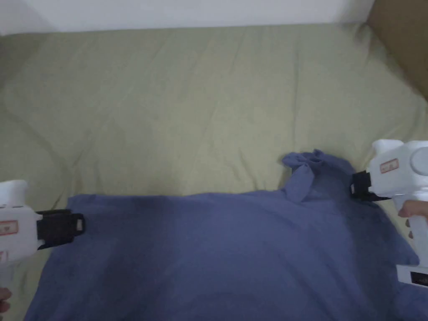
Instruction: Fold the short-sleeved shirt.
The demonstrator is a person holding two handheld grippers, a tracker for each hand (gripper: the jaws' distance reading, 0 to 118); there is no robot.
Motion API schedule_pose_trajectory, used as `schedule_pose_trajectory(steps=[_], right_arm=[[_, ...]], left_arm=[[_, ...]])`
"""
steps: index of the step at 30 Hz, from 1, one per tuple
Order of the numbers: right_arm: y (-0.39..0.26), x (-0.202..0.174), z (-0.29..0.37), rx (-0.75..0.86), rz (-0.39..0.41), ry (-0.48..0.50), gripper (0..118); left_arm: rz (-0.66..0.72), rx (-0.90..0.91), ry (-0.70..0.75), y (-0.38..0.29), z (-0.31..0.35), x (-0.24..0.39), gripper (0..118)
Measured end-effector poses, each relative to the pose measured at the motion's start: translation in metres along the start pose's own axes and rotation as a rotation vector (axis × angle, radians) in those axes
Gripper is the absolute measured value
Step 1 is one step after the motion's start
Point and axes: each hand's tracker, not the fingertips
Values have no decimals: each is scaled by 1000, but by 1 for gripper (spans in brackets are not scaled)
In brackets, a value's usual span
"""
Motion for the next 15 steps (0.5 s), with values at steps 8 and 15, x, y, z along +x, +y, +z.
schedule_pose_trajectory(steps=[8, 15], right_arm=[[4, 5, 6, -5, -18, 22, 2], [8, 4, 8, -14, -18, 12, 2]], left_arm=[[-9, -79, 61, 41, -60, -2, 106], [-80, -119, 125, 35, -93, 7, 89]])
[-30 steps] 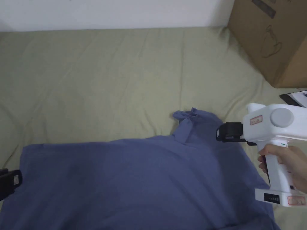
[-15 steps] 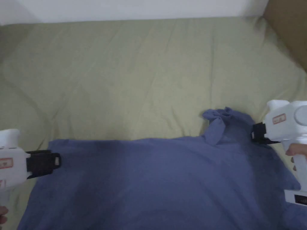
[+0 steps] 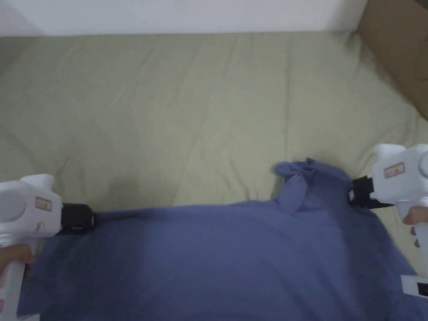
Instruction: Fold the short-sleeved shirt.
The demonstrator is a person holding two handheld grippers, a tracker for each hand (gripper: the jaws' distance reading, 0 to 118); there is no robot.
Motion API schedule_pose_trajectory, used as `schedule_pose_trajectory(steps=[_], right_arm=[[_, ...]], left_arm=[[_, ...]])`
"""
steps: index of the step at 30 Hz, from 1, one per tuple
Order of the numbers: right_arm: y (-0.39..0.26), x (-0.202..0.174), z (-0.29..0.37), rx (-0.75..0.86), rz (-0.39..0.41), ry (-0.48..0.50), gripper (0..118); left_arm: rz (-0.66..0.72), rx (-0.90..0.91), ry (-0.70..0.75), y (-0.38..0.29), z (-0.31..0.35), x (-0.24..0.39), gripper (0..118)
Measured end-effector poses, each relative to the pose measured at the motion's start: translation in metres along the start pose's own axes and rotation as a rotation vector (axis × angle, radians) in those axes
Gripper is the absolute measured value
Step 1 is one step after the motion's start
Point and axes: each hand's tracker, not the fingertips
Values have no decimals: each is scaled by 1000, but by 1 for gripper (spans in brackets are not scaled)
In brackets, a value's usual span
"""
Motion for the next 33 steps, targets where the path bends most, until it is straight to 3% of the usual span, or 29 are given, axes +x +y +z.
schedule_pose_trajectory(steps=[5, 7, 8, 9, 15, 20, 27, 33], right_arm=[[2, -6, 12, 8, 13, -10, 2], [2, -6, 19, 18, 12, -12, 2], [4, -6, 23, 21, 11, -10, 2], [5, -5, 29, 28, 11, -7, 2], [-3, 3, 81, 100, -18, 19, 2], [-37, -2, 137, 150, 48, 6, 2], [-143, -3, 212, 184, 49, 29, 2], [-257, 2, 206, 62, 25, 21, 2]], left_arm=[[-23, 0, 10, 5, 13, 6, 45], [-25, 4, -3, 8, 18, 5, 13], [-9, 1, -18, 10, 20, 4, 4], [24, -5, -74, 11, 22, 3, 3], [-24, 56, -69, 6, 57, 4, 3], [-27, 139, -105, -8, 104, -10, 3], [-52, 238, -141, -88, 179, -35, 3], [-28, 139, -169, -190, 176, -59, 3]])
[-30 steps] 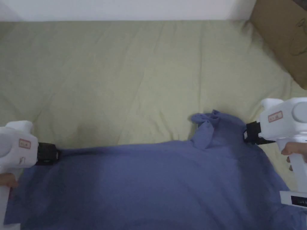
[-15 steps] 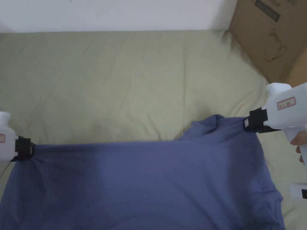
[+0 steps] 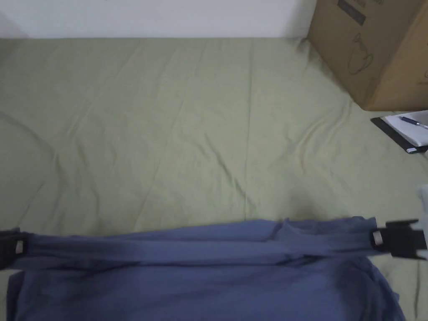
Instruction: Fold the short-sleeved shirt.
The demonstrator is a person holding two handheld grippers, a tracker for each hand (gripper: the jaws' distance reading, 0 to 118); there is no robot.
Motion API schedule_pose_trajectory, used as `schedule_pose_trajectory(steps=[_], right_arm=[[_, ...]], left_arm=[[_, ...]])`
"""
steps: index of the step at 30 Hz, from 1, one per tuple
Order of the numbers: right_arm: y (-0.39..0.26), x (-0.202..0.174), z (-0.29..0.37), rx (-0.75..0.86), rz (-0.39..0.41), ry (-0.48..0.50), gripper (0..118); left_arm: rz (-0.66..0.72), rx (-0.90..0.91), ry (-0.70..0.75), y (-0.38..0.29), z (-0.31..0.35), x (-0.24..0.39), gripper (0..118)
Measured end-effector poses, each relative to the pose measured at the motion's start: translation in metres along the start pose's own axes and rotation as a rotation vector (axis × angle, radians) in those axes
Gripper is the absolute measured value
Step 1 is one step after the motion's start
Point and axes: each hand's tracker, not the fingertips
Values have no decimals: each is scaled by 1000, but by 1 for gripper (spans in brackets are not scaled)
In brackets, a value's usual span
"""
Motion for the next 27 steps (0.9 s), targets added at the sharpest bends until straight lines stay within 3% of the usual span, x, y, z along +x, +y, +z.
schedule_pose_trajectory(steps=[4, 7, 8, 9, 10, 11, 12, 16, 17, 18, 19, 20, 23, 24, 25, 27], right_arm=[[-57, 11, -24, -82, -109, 28, 2], [-76, 10, -36, -46, -109, 2, 6], [-79, 10, -37, -17, -113, -24, 20], [-80, 7, -36, 3, -125, -41, 43], [-80, 6, -34, 13, -137, -48, 63], [-79, 2, -29, 19, -133, -8, 85], [-77, -2, -23, 38, -117, 27, 95], [-68, -29, 4, 132, 26, -8, 90], [-64, -40, 11, 168, 68, -8, 84], [-61, -51, 17, 216, 105, 4, 62], [-58, -59, 23, 247, 133, 12, 42], [-54, -72, 28, 283, 145, 21, 25], [-45, -109, 31, 381, 174, 69, 14], [-43, -120, 30, 398, 175, 97, 8], [-41, -131, 28, 416, 170, 124, 1], [-39, -154, 21, 447, 162, 170, 0]], left_arm=[[5, -61, 27, -45, -7, -7, 3], [13, -58, 25, -57, -14, -8, 9], [17, -55, 27, -58, -15, -8, 24], [25, -58, 50, -57, -16, -7, 58], [22, -72, 95, -56, -15, -7, 83], [17, -75, 114, -55, -13, -8, 101], [23, -65, 101, -56, -8, -12, 108], [154, 38, 12, -57, 30, -27, 107], [196, 59, -15, -58, 40, -30, 107], [236, 70, -46, -60, 49, -35, 102], [265, 78, -74, -62, 56, -38, 90], [301, 105, -102, -65, 63, -40, 70], [348, 142, -158, -74, 73, -43, 42], [353, 141, -177, -77, 71, -45, 7], [378, 146, -192, -81, 72, -46, 0], [375, 100, -232, -88, 67, -51, 0]])
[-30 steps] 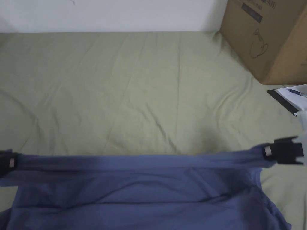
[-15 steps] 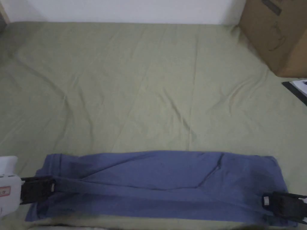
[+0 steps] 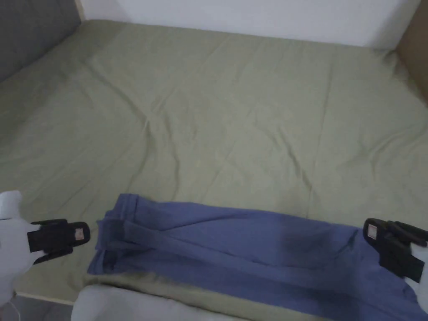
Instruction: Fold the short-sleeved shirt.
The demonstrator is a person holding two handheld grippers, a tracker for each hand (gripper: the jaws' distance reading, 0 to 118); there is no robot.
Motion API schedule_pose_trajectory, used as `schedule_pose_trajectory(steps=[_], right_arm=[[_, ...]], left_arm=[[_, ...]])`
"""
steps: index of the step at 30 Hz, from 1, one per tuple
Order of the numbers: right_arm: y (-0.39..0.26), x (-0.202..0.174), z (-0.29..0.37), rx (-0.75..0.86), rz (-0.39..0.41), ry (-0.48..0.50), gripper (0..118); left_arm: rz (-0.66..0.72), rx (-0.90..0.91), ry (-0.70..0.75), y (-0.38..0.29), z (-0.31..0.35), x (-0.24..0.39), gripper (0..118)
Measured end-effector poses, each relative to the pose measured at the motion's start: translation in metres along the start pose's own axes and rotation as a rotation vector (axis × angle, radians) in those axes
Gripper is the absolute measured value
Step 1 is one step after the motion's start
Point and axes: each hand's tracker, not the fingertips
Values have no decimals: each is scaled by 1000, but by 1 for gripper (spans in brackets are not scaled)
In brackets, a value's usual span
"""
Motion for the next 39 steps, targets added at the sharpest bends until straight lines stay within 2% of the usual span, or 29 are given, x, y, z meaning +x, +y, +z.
schedule_pose_trajectory(steps=[4, 8, 9, 10, 11, 12, 14, 22, 29, 31, 33, 34, 35, 36, 37, 38, 39], right_arm=[[-1, -33, -21, -12, -11, 56, 0], [-4, -57, -34, -57, 22, 89, 0], [-5, -61, -37, -66, 32, 91, 0], [-5, -63, -39, -75, 39, 95, 0], [-6, -65, -41, -86, 46, 95, 0], [-5, -67, -43, -95, 52, 91, 0], [-5, -68, -45, -108, 53, 90, 0], [-6, -70, -53, -150, 31, 78, 0], [-7, -77, -60, -179, 49, 71, 0], [-7, -77, -60, -180, 54, 75, 0], [-8, -77, -61, -185, 51, 75, 0], [-8, -76, -62, -186, 49, 76, 0], [-9, -75, -62, -186, 41, 72, 0], [-11, -73, -62, -187, 33, 73, 0], [-12, -71, -62, -190, 23, 73, 0], [-13, -69, -62, -192, 8, 73, 0], [-14, -67, -61, -196, -5, 77, 0]], left_arm=[[22, -4, 12, -6, -5, -15, 0], [113, 17, -71, 1, -10, -38, 0], [143, 28, -101, 4, -12, -43, 18], [162, 30, -122, 7, -14, -47, 51], [168, 12, -148, 10, -21, -49, 91], [170, -5, -170, 13, -28, -52, 118], [192, -8, -231, 17, -38, -61, 117], [243, -132, -253, 22, -94, -76, 117], [360, -228, -512, 26, -120, -90, 116], [336, -231, -520, 29, -126, -90, 115], [298, -238, -483, 31, -126, -85, 109], [283, -240, -474, 31, -126, -84, 102], [292, -243, -455, 30, -127, -84, 87], [310, -252, -434, 31, -130, -89, 47], [347, -269, -381, 29, -133, -94, 13], [372, -287, -316, 25, -142, -99, 10], [399, -281, -410, 20, -148, -103, 10]])
